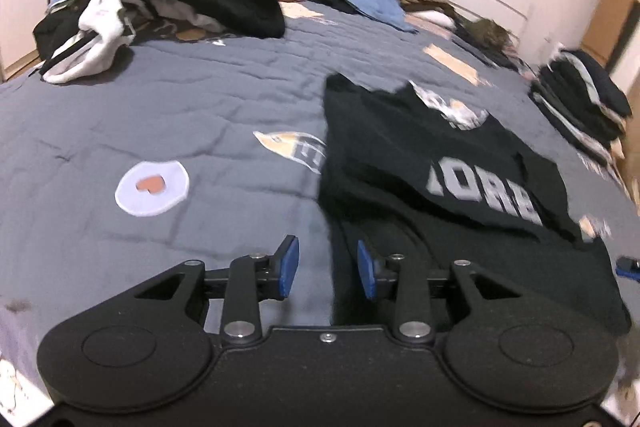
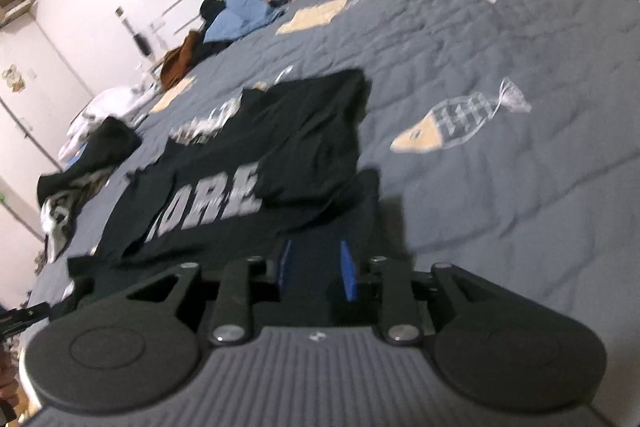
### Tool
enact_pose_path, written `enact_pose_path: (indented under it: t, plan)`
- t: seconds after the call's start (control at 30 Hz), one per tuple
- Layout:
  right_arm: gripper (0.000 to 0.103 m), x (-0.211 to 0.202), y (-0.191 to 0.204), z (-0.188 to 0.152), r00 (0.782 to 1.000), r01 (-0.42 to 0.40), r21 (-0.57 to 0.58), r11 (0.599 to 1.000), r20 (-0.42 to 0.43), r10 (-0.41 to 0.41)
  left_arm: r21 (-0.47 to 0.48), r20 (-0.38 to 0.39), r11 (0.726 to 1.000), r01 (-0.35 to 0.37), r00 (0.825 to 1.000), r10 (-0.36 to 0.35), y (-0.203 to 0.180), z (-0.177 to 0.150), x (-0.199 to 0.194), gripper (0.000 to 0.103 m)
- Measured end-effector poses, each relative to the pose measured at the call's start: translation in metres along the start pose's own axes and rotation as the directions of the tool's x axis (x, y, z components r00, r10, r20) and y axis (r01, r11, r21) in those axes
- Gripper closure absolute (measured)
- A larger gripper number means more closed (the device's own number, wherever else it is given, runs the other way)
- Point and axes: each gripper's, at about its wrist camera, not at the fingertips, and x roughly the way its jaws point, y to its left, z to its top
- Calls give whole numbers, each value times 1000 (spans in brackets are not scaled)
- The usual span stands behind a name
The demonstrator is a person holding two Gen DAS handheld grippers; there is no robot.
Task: Fold clothes
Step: 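Open both grippers and release the folded hem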
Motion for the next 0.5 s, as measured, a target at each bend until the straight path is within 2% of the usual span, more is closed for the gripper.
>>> enact_pose_path:
  t: [0.07, 0.13, 0.37, 0.5]
  plan:
    - [75, -7, 8, -7, 1000, -6, -14, 1000, -10, 6, 31, 12, 999, -12, 1000, 11, -8, -9, -8, 70]
    - [73, -17, 14, -13, 1000, -16, -8, 1000, 15, 16, 51, 27, 999, -15, 1000, 14, -13, -17, -17, 70]
    - [68, -43, 30, -40, 996, -65, 2, 998, 61, 65, 130, 57, 991, 17, 998, -24, -34, -37, -37, 70]
    - [66, -41, 41, -51, 995, -83, -3, 997, 48, 83, 242, 49, 970, -4, 999, -8, -56, -51, -31, 70]
